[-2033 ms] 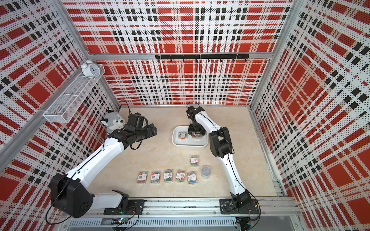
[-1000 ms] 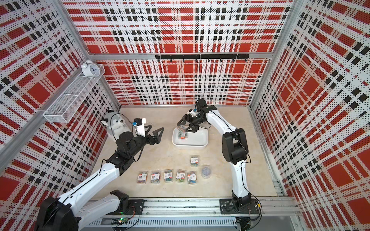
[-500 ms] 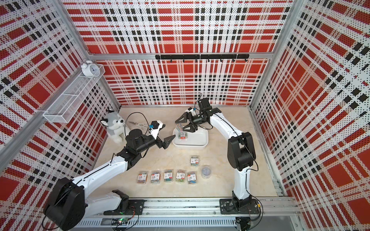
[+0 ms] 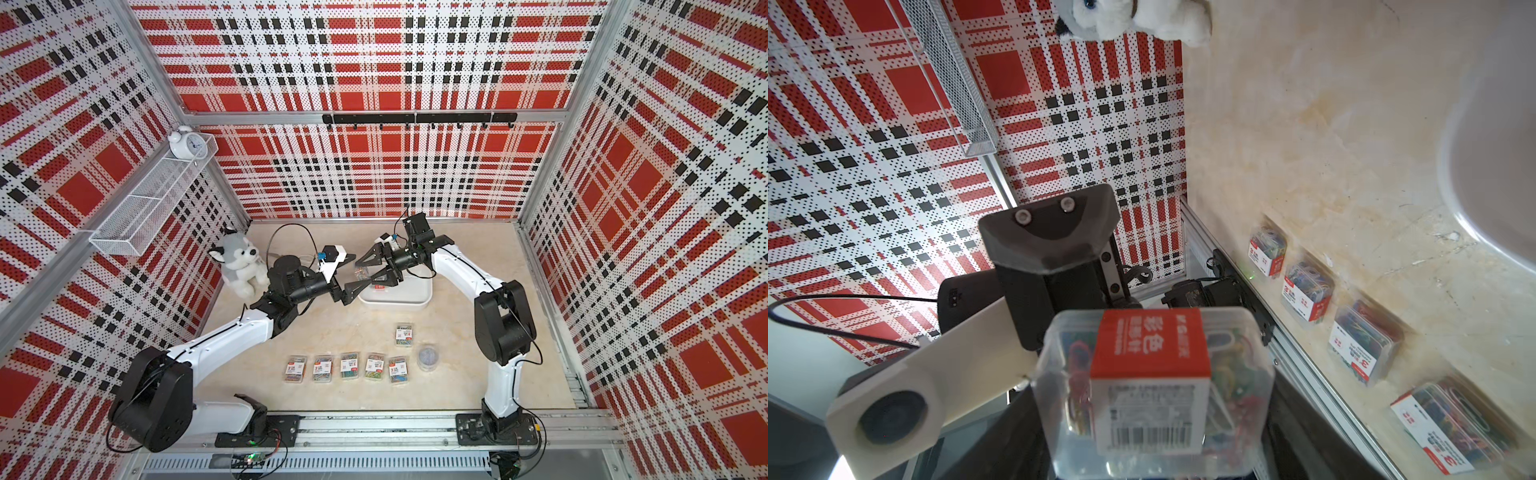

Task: Take the paper clips out of the storage box
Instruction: Place the boxed paper clips at the center of the board.

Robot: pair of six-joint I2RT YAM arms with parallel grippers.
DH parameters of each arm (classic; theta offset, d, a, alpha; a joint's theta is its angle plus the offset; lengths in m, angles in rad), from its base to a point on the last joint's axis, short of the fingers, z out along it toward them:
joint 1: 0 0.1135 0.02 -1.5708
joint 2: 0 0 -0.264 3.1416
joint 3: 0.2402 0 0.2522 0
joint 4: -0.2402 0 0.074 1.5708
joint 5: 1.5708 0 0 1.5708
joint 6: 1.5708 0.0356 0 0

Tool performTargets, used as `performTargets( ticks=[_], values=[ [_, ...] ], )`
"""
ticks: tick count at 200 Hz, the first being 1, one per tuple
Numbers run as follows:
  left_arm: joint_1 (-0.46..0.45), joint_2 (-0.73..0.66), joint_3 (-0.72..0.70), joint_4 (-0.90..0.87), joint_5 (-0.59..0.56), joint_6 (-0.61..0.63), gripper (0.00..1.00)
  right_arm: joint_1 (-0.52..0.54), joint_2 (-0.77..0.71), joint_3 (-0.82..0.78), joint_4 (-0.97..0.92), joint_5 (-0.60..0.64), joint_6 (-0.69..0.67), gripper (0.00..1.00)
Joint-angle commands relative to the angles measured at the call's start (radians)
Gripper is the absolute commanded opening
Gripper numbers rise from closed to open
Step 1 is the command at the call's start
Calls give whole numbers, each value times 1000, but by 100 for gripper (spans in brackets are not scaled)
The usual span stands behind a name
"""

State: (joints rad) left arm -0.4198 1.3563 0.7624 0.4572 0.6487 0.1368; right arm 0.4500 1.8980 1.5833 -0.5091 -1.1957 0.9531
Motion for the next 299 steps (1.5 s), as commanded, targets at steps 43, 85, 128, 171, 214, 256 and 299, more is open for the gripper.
performTargets(
  ticks=[43,85,128,171,214,256,299],
  values=[
    [28,38,12,19,123,-29,84,9,-40,-8,87,-44,42,74],
    [42,63,21,18,130,-28,78,14,-39,-19,128,-57,76,74],
    [56,76,42,19,139,-22,75,29,-34,-28,138,-63,84,74],
    [76,70,56,19,163,-30,71,40,-24,-28,150,-70,91,74],
    [75,79,58,19,178,-44,59,44,-19,-31,162,-76,99,73],
    [75,88,66,18,179,-57,51,45,-19,-44,172,-79,107,75],
    [75,90,71,14,183,-62,44,45,-16,-36,175,-73,113,80]
  ],
)
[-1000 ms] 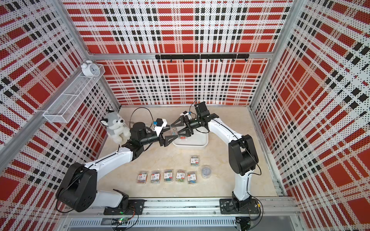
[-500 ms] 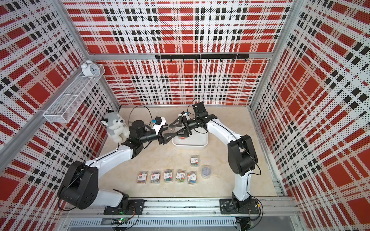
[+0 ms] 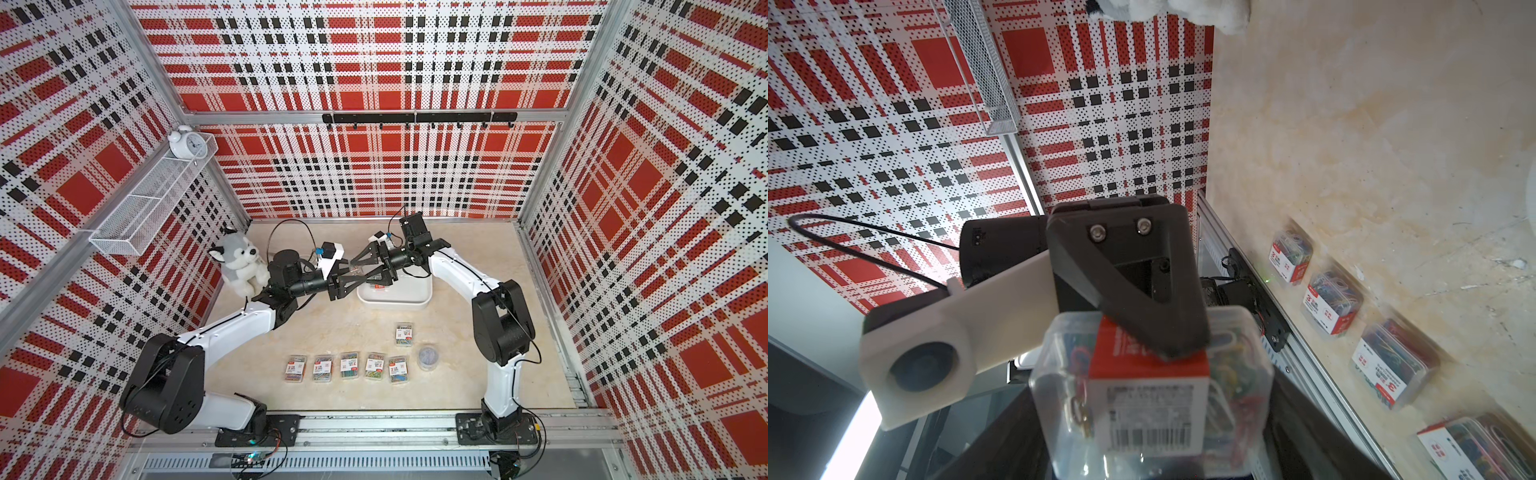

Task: Take the paper clips out of the storage box
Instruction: Place the boxed paper clips at the center of the board.

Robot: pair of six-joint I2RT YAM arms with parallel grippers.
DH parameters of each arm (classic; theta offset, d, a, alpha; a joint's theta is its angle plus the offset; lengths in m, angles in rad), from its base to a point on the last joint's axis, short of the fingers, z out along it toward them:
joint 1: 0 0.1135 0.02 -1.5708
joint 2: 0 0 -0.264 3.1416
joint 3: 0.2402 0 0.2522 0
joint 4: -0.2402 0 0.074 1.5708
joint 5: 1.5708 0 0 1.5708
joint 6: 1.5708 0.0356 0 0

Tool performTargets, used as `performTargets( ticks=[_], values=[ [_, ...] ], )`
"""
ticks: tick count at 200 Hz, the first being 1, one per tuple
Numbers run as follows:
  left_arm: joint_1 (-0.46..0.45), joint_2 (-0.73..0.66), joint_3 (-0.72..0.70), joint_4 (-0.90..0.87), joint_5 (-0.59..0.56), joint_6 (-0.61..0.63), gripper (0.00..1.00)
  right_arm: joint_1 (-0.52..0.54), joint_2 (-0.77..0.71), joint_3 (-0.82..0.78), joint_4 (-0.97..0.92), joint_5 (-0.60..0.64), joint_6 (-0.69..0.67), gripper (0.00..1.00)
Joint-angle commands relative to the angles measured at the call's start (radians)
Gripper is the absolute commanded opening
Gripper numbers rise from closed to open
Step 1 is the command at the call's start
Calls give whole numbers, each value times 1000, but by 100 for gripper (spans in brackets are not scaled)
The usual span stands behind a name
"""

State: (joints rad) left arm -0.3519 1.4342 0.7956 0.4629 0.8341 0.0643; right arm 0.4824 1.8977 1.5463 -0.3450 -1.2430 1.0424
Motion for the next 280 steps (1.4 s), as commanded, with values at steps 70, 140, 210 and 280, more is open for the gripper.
performTargets(
  ticks=[70,140,210,280],
  values=[
    [4,3,35,-27,-21,14,32,12,-3,20,34,-10,57,85],
    [23,-109,3,-176,-81,32,29,-65,39,154,-217,115,-88,88],
    [-55,-254,99,-530,-359,-134,27,-293,18,360,-634,557,-267,87],
    [-337,-276,49,-664,-699,-570,26,-358,-81,275,-611,612,-284,85]
  ],
)
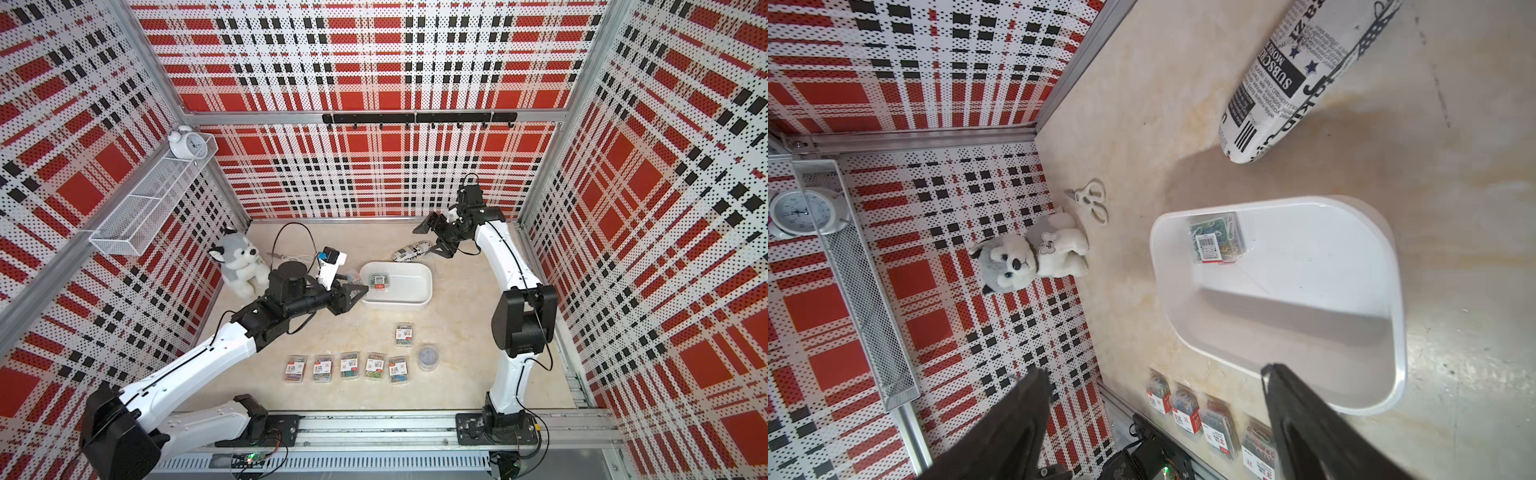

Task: Take the paper clips out of the storage box
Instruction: Place the boxed paper clips at the center of the board.

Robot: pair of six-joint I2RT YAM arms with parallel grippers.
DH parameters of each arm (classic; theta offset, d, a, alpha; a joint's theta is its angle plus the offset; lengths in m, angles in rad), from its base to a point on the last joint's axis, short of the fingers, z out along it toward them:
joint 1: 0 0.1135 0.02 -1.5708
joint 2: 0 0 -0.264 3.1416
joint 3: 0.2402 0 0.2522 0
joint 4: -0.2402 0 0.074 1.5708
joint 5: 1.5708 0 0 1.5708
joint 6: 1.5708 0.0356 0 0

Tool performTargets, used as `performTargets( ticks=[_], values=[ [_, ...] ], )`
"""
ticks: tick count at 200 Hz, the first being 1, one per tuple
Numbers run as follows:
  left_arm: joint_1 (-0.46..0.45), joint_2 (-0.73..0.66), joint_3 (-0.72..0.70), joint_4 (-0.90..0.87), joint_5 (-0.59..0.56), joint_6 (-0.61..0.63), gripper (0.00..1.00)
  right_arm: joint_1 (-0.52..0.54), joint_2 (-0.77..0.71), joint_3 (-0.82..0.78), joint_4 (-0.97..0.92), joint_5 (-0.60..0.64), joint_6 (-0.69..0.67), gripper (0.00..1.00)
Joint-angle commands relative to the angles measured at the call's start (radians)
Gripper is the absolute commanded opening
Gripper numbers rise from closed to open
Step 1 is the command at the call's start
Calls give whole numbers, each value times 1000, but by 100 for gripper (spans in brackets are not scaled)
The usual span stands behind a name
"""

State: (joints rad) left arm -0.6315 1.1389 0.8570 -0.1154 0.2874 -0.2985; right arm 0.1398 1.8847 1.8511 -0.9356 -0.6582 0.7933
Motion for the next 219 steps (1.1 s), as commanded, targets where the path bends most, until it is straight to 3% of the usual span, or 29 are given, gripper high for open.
performTargets(
  ticks=[1,46,96,152,219],
  values=[
    [-63,21,-11,-88,-155,-212,26,-16,-69,-32,-20,28,-36,85],
    [-191,157,40,-200,-239,-387,21,-41,-114,-99,-19,18,-78,85],
    [-241,319,65,-278,-181,-475,20,-63,-171,-185,9,-1,-91,86],
    [-239,469,190,-419,-163,-462,20,-78,-241,-274,13,-3,-105,86],
    [-243,661,449,-706,-240,-352,20,-102,-269,-311,21,-20,-103,86]
  ],
)
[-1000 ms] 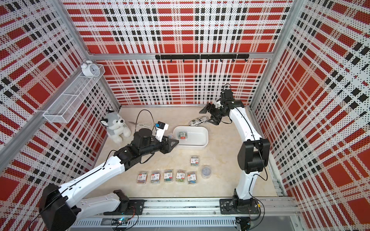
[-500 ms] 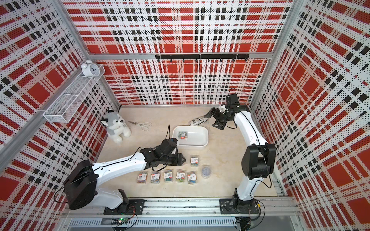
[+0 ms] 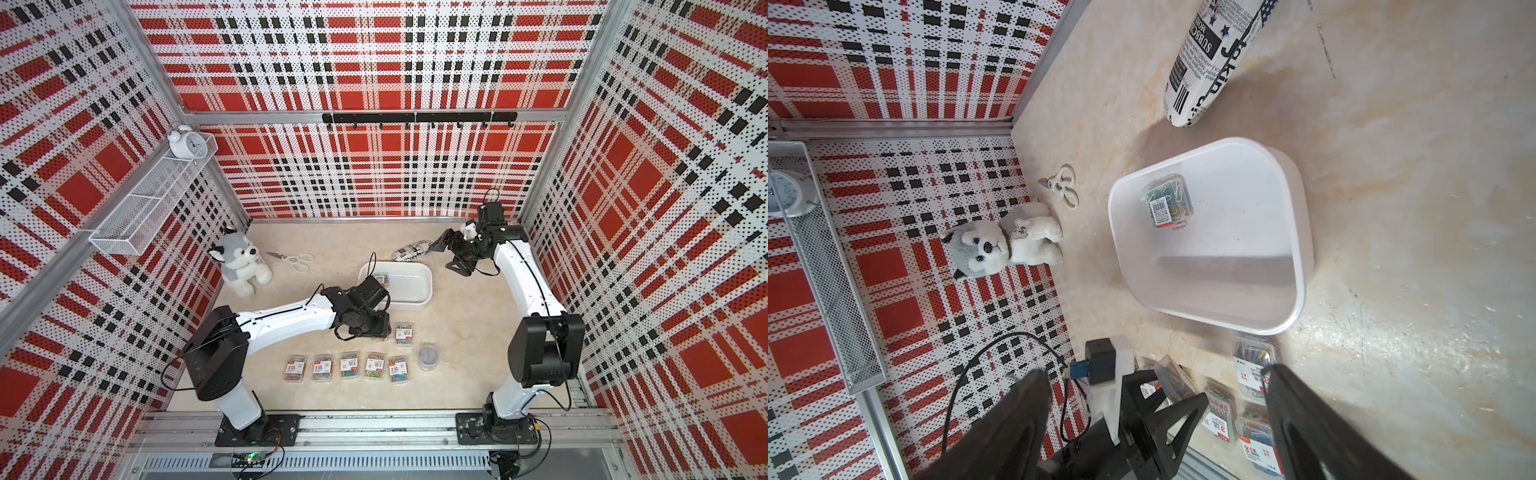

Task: Take the paper clips out of the storage box
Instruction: Place the boxed paper clips at the center of the board.

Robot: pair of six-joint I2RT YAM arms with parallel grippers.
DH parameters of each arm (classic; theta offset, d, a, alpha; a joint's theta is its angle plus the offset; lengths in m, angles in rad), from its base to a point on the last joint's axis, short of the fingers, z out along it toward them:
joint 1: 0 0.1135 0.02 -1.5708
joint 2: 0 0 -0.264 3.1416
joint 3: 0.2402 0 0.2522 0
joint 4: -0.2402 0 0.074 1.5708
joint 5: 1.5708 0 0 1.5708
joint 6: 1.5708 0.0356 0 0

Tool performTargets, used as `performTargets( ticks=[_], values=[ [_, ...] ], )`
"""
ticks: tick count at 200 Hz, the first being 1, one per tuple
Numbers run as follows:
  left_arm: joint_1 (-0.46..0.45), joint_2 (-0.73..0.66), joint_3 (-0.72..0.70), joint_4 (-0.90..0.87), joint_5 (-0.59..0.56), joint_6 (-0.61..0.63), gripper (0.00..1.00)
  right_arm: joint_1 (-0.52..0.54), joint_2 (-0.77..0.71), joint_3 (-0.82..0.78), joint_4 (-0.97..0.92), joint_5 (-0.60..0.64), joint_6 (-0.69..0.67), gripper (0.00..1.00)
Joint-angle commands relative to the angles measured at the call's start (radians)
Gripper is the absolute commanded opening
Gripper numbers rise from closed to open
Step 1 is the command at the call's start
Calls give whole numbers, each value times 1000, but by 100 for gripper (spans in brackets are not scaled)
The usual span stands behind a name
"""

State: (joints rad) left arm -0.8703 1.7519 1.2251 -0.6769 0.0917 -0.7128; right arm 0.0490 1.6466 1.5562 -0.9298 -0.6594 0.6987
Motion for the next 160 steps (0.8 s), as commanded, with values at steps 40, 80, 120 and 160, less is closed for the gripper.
performTargets(
  ticks=[40,80,120,160],
  values=[
    [-3,109,139,-224,-52,93,23,-14,-24,-9,22,-25,-2,86],
    [-1,153,155,-251,-42,113,25,-18,-25,-10,20,-23,-2,86],
    [1,198,197,-255,-45,112,26,-21,-21,-1,20,-25,-3,86],
    [2,217,198,-257,-50,99,28,-26,-20,2,15,-22,-3,86]
  ],
)
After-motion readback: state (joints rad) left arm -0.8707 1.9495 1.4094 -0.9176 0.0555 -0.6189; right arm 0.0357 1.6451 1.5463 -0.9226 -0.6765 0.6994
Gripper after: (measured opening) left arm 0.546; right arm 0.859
